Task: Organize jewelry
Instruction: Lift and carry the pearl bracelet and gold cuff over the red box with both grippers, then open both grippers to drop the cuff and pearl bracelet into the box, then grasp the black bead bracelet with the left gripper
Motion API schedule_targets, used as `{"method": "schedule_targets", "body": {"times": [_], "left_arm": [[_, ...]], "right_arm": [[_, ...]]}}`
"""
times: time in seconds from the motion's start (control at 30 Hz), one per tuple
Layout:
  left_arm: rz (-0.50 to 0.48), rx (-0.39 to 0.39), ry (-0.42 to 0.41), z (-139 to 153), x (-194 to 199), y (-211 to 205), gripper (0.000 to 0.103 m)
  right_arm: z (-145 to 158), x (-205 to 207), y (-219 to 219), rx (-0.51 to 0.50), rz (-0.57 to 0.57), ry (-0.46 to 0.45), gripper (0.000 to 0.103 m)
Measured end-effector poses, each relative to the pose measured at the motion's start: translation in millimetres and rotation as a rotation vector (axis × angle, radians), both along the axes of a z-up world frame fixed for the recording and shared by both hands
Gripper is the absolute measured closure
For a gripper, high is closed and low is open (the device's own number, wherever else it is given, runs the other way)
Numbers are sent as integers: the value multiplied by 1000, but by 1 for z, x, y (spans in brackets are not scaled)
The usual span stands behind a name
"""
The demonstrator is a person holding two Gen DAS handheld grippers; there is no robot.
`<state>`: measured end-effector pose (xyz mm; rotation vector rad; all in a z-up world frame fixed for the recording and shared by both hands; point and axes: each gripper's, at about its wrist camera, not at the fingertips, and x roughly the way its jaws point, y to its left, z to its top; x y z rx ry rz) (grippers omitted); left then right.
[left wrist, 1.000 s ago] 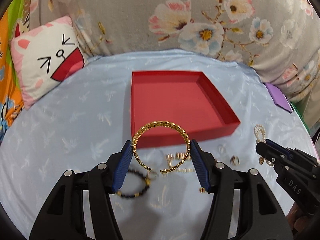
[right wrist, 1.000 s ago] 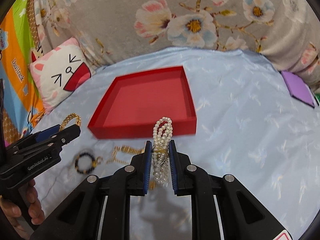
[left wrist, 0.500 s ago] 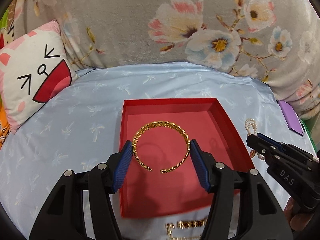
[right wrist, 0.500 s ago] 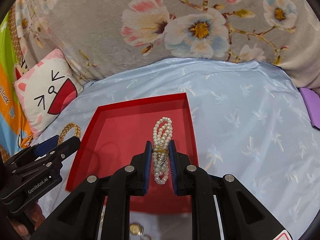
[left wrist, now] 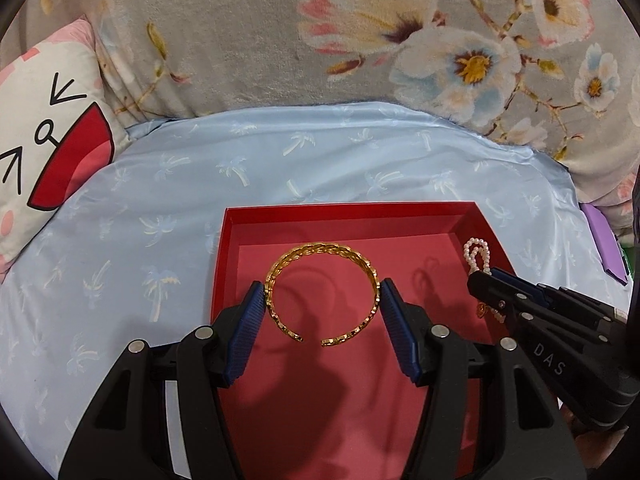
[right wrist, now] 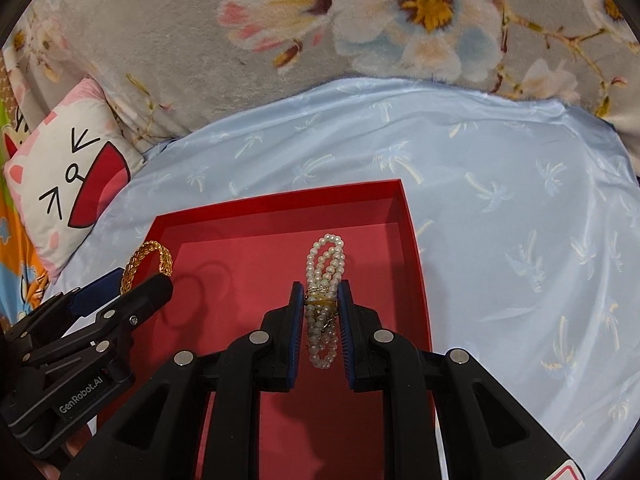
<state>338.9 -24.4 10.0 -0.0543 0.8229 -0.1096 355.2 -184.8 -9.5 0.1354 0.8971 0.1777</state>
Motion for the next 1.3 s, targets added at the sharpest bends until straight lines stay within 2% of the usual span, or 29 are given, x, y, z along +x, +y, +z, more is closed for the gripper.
{"method": "schedule_targets", "body": {"times": [0.1,0.2,0.27,0.5,0.67,0.83,1.1,1.3], "left_arm": [[2,-1,8,-4,5,0,46],[7,-6,16,-7,9,0,46],[10,-1,11,-7,9,1,41],[23,-18,-38,10,-13,11,34],[17,-18,-77,26,-63,24,27],[14,-12,-76,24,-122,39,25],[50,22,14,-16,-197,60,23],[97,22,81,-45,-224,77,23]], "right_arm": [[-5,2,-1,-5,-8,6,86],[-5,1,-3,-2,-15,-3,81],[-3,-1,-5,0,-22,-15,75],[17,-36,-15,30,-40,-74,70],[33,-91,-19,39,-30,-116,64],[32,-154,-21,39,-28,-110,62],[-2,-240,-33,77,-53,1,59],[-27,-281,-40,79,-71,72,59]]}}
